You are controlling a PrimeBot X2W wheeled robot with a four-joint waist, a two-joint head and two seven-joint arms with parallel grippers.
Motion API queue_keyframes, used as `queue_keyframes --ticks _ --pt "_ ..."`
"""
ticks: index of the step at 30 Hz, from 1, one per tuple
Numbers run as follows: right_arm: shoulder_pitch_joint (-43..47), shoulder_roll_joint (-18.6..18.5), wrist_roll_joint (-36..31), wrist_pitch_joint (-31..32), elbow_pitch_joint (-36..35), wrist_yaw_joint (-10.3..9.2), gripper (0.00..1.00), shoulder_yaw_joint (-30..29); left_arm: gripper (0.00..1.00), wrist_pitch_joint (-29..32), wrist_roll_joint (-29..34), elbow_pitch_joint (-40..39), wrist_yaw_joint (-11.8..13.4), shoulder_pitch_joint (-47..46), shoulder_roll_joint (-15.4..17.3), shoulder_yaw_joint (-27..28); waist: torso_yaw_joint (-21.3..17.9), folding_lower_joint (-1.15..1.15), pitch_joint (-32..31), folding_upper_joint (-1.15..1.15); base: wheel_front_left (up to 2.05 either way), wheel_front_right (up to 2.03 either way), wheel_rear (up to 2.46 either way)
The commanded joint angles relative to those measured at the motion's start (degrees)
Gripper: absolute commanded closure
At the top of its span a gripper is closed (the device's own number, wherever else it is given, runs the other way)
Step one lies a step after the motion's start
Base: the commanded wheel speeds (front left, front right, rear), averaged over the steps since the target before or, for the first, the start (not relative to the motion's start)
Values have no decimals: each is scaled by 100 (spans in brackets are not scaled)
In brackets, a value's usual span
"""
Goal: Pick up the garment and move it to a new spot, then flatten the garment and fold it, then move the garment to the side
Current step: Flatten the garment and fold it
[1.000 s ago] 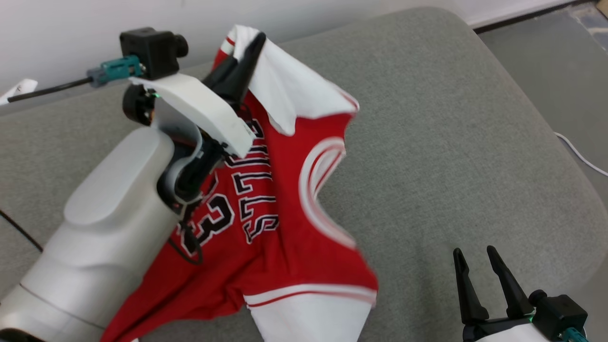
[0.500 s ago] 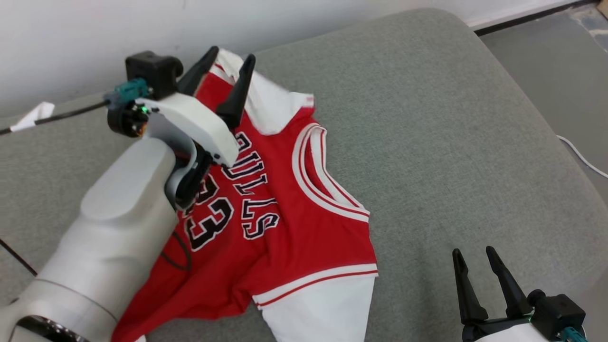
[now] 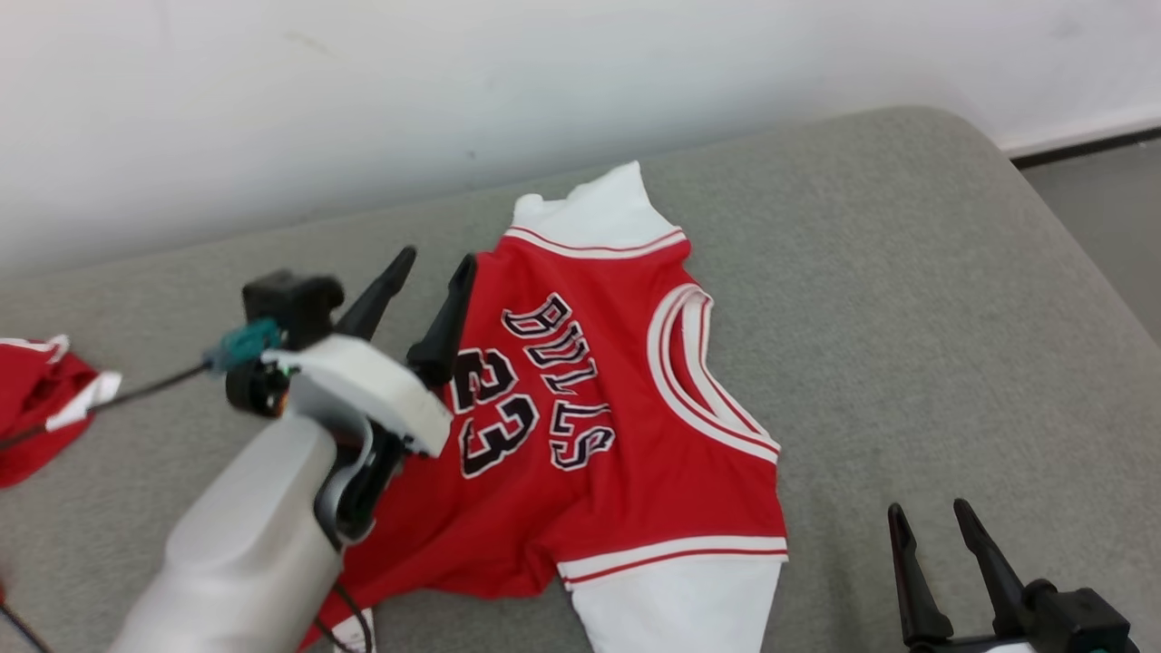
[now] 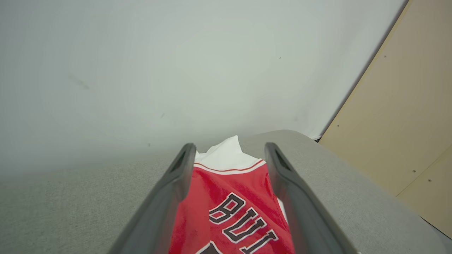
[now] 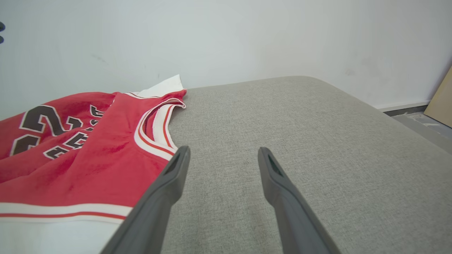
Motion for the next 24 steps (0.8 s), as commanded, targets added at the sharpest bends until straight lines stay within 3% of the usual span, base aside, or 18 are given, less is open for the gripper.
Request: queue_keyframes --ticks 1,10,15,24 --pt "102 -16 -73 4 13 -14 0 -34 0 0 79 -141 41 309 37 128 243 0 -238 0 0 0 0" --pt "351 -13 -304 4 52 -14 0 -188 0 -2 454 -1178 271 1909 -7 975 792 0 -586 0 0 0 0" --pt "344 -15 -347 4 69 -14 0 -164 0 57 377 -1142 276 2357 37 1030 968 0 -627 0 0 0 0" --pt "278 -16 -371 4 51 -14 0 -97 0 811 -7 -964 177 2604 192 950 928 0 -534 0 0 0 0"
